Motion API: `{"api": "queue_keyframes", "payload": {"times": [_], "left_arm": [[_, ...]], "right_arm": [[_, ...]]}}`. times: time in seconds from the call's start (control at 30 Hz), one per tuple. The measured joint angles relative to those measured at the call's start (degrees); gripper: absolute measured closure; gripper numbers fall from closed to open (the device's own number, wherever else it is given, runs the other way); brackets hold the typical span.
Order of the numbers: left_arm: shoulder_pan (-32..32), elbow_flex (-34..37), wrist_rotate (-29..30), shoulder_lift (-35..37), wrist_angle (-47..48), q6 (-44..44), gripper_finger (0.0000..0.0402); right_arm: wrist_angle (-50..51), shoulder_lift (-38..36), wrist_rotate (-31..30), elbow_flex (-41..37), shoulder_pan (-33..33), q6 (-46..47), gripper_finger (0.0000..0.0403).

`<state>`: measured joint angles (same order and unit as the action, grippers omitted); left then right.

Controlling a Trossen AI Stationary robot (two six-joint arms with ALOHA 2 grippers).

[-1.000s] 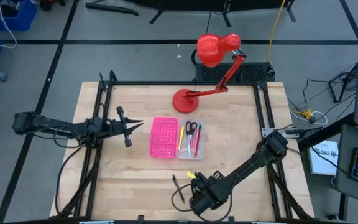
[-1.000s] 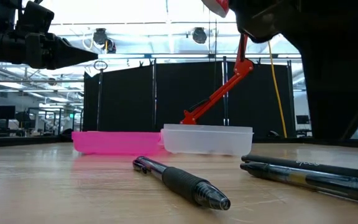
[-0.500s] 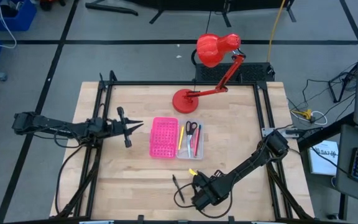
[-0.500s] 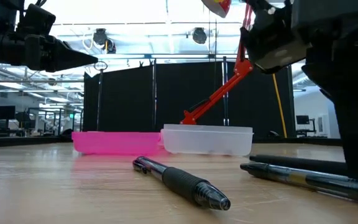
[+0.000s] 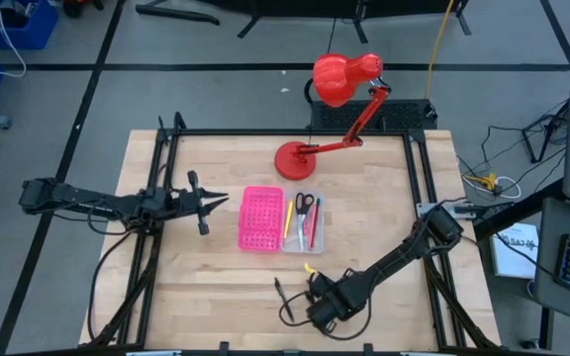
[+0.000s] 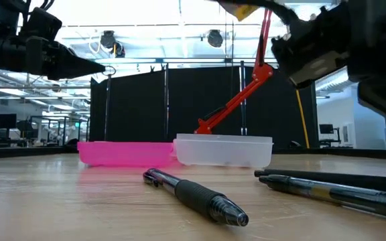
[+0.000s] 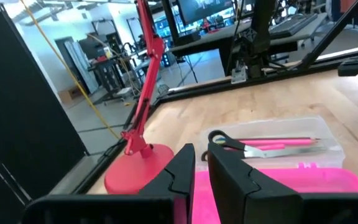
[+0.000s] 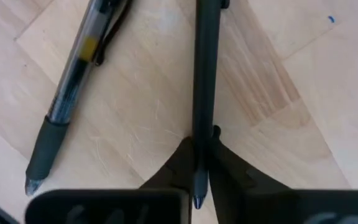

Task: Pick & place school supplies into a supply box
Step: Put the right black pen into the pink supply box

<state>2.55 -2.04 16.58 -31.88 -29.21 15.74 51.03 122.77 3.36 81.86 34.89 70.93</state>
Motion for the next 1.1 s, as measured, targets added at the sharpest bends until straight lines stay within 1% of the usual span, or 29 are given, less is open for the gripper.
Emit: {"api": "queue_keyframes", "payload": {"times": [0.13,0.23,0.37,0.5,0.57,0.67,0.77,0.83,0.93,1.03,1.1], "left_arm": [[0.0,0.0,-0.1,0.0,1.3,-2.6,0.0348],[0.1,0.0,-0.1,0.0,1.2,-4.5,0.0348],[0.1,0.0,-0.2,0.0,1.2,-5.8,0.0348],[0.0,0.0,-0.2,0.0,1.2,-6.4,0.0348],[0.1,0.0,-0.5,0.0,1.1,-7.0,0.0348],[0.1,0.0,-2.0,0.0,0.2,-6.2,0.0348],[0.1,0.0,-3.2,0.0,-3.0,-3.0,0.0348],[0.1,0.0,-3.5,0.0,-5.1,-1.2,0.0348],[0.1,0.0,-3.5,0.0,-5.9,-0.8,0.0348],[0.1,0.0,-3.6,0.0,-4.9,-0.3,0.0348],[0.1,0.0,-3.5,0.0,-4.8,0.6,0.0348]], "right_arm": [[0.4,-1.2,1.2,-0.4,-1.2,-1.0,0.0378],[-0.2,-4.2,0.8,-0.5,-1.2,-1.3,0.0384],[2.2,-9.7,-5.1,-1.1,-0.2,-0.6,0.0384],[3.3,-17.0,-9.5,-0.4,-1.9,1.7,0.0384],[4.1,-19.8,-13.0,-0.6,-3.4,1.9,0.0384],[1.0,-23.8,-16.6,-0.6,-7.4,1.7,0.0384],[-0.7,-27.3,-21.1,-0.4,-12.8,1.4,0.0384],[-2.3,-27.9,-22.5,-0.5,-17.4,2.7,0.0384],[-5.9,-27.9,-22.2,-0.5,-23.2,3.6,0.0384],[-9.4,-26.6,-17.7,-0.5,-27.9,1.5,0.0384],[-13.3,-25.1,-14.3,-2.0,-30.6,0.1,0.0384]]}}
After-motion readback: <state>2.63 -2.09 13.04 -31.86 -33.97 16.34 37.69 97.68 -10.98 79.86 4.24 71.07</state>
